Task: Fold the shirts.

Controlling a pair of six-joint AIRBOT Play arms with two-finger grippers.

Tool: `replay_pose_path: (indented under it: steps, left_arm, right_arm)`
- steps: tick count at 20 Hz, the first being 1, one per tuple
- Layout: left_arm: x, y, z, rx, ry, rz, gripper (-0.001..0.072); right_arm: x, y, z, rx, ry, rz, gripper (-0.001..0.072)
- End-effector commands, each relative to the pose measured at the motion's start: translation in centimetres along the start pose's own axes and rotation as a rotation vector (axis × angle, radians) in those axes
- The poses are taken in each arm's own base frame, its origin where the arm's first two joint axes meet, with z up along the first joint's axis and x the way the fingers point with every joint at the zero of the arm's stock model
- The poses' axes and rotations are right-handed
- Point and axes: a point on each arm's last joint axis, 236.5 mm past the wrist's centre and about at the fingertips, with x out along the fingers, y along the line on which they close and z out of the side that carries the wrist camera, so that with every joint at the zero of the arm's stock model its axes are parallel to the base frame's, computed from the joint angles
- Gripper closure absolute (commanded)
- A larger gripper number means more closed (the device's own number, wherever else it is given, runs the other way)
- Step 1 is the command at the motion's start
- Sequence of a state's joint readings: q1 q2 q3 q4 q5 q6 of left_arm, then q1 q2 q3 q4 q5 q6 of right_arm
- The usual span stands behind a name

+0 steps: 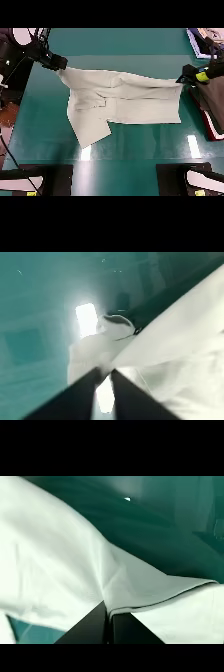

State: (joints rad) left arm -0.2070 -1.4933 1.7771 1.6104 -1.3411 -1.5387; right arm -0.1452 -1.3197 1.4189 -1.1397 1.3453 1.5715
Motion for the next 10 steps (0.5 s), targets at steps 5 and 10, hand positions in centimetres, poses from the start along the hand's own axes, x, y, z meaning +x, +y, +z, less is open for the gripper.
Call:
replay_pose_path:
  steps: [5, 10]
  left_arm:
    - [1.4, 8.1, -3.5, -0.226, 0.115, -0.004, 0.0346]
    - [2.2, 6.9, -8.8, -0.349, 0.143, -0.259, 0.0349]
  right_arm:
    - [-0.9, 1.4, 6.5, -0.076, -0.134, -0.005, 0.0425]
    - [-4.4, 3.2, 5.4, -0.184, -0.135, 0.007, 0.0494]
